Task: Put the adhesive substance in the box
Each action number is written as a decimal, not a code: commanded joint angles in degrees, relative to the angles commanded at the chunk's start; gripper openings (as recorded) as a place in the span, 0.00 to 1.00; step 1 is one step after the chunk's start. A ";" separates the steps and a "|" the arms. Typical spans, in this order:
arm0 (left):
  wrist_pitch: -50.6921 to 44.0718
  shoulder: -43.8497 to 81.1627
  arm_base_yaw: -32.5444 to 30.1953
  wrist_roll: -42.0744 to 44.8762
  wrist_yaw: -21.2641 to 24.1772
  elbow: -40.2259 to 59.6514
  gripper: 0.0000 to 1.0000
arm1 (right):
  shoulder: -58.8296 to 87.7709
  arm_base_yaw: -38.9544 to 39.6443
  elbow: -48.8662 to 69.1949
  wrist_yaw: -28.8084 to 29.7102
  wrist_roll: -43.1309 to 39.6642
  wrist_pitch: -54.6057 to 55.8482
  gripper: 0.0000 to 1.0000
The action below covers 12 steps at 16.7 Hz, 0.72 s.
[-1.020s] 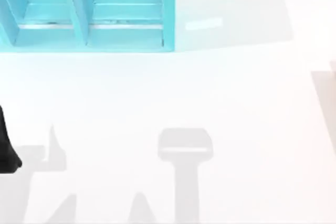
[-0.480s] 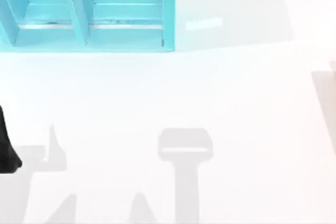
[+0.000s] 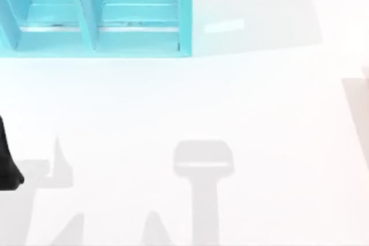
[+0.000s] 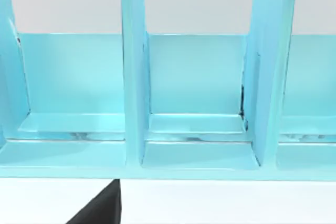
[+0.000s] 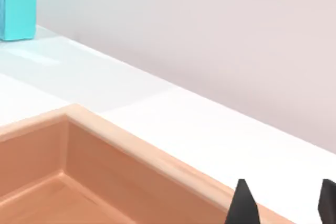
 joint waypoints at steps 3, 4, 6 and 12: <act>0.00 0.00 0.00 0.00 0.00 0.00 1.00 | 0.16 0.29 -0.32 -0.93 -0.94 3.39 0.00; 0.00 0.00 0.00 0.00 0.00 0.00 1.00 | -0.03 0.28 -0.83 -0.95 -1.32 3.59 0.00; 0.00 0.00 0.00 0.00 0.00 0.00 1.00 | -0.33 0.18 -1.78 -0.67 -2.14 3.86 0.00; 0.00 0.00 0.00 0.00 0.00 0.00 1.00 | -0.44 3.45 -9.94 0.91 -3.76 1.79 0.00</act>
